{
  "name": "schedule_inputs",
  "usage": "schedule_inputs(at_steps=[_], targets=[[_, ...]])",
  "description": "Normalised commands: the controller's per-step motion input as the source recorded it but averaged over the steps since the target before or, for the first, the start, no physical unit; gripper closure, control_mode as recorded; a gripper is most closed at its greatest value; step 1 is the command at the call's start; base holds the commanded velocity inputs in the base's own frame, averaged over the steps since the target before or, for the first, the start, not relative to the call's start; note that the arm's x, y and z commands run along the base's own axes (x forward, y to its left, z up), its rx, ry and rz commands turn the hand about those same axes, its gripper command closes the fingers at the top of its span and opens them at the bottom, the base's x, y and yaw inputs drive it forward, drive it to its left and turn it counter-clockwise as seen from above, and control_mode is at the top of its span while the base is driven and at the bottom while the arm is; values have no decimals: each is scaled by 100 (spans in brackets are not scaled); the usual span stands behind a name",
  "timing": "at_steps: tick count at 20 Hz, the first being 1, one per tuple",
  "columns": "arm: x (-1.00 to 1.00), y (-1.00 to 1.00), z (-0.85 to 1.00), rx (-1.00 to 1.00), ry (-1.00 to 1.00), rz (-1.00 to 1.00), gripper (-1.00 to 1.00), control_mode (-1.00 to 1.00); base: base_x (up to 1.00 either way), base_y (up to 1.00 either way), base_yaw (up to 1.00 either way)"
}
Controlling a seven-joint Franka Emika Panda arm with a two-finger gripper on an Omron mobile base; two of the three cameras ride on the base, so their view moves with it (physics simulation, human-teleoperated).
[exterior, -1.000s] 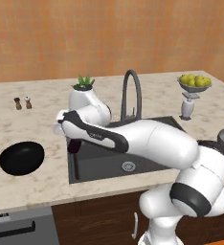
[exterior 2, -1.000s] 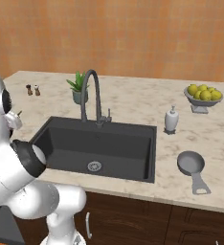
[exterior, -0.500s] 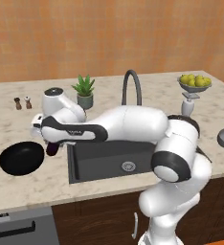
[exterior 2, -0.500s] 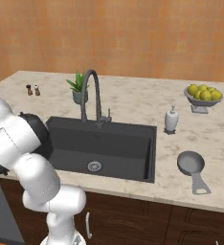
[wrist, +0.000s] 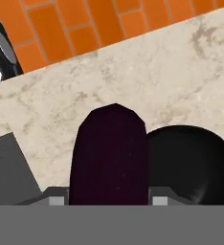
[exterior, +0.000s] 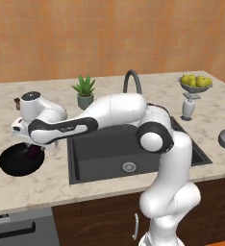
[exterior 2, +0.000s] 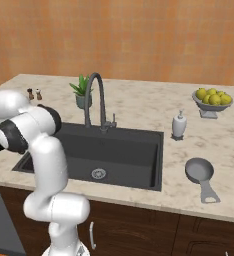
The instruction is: Pick the eggplant from the sink and place it in the bowl. Then pick the bowl and place it in the microwave. Then close the microwave door and press the start button.
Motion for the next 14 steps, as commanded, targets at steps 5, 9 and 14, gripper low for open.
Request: schedule_inputs(at_steps=[5,9,14], targets=[[15,18,-33,2,0,-8,100,-100,0,0,0],[27,12,-39,6,0,-3,100,-100,0,0,0],[26,8,-22,3,1,0,100,-100,0,0,0]])
